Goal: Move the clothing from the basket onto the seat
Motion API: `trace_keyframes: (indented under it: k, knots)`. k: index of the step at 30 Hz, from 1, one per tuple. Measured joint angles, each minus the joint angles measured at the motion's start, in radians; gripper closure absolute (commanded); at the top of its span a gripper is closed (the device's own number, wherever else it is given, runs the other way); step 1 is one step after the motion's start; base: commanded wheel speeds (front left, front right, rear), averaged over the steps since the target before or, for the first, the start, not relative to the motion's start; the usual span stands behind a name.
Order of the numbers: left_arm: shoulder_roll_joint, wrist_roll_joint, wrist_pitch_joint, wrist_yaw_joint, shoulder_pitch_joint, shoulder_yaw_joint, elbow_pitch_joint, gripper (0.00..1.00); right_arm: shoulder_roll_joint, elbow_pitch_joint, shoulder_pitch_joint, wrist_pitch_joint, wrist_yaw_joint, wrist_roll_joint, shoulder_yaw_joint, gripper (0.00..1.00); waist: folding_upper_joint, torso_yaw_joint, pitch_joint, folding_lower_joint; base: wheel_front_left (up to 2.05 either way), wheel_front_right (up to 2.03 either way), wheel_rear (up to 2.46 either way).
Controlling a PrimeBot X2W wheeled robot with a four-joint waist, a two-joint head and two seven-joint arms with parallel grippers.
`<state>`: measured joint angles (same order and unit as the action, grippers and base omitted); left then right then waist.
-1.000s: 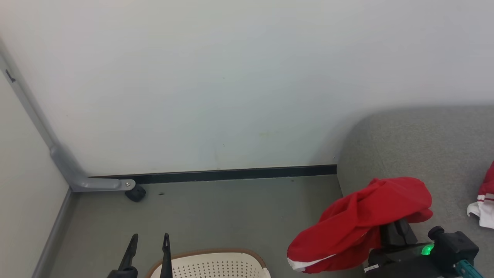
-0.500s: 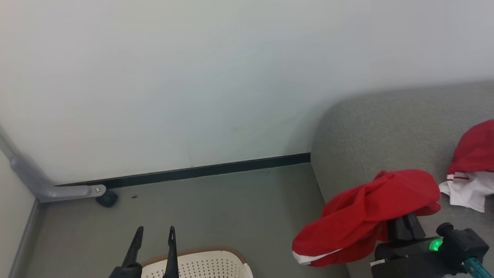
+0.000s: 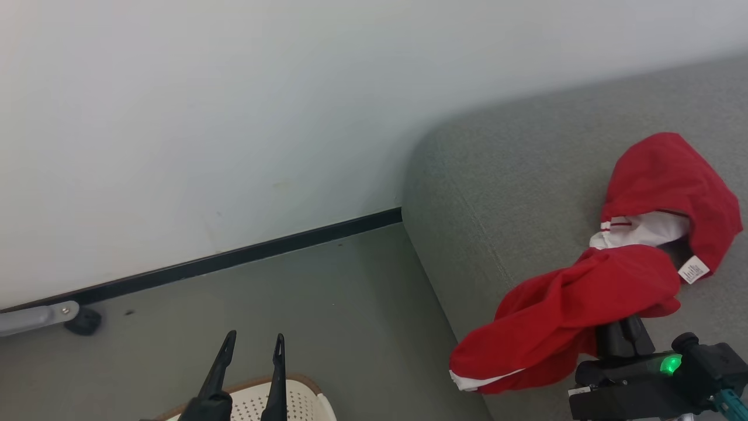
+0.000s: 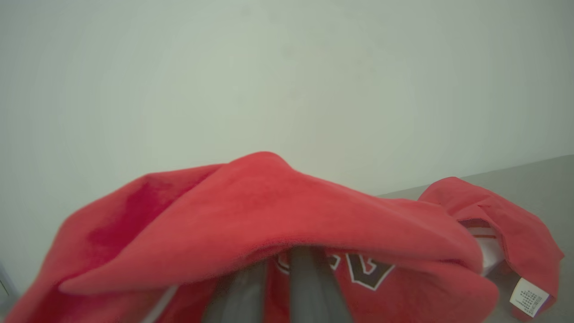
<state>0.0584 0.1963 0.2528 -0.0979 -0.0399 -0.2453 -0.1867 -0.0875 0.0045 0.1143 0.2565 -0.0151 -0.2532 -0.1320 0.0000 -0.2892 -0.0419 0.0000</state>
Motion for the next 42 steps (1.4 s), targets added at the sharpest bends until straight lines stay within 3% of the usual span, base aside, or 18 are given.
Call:
trace_keyframes:
  k: [18, 28, 42]
  knots:
    - [-0.003, -0.041, 0.0, 0.047, -0.104, -0.061, 0.023, 0.0, 0.015, -0.064, -0.005, 0.0, 0.004, 0.019, 0.062, 1.0, 0.0001, -0.183, -0.111, 0.0001, 0.0, 0.0, 0.0]
    - [-0.001, -0.067, 0.0, 0.09, -0.146, -0.086, -0.02, 0.0, 0.032, -0.09, -0.027, 0.0, 0.033, 0.032, 0.104, 1.0, 0.0001, -0.222, -0.181, 0.0001, 0.0, 0.0, 0.0]
    - [-0.002, -0.077, 0.0, 0.117, -0.185, -0.109, -0.035, 0.0, 0.041, -0.125, -0.058, 0.0, 0.052, 0.054, 0.134, 1.0, 0.0001, -0.233, -0.221, 0.0001, 0.0, 0.0, 0.0]
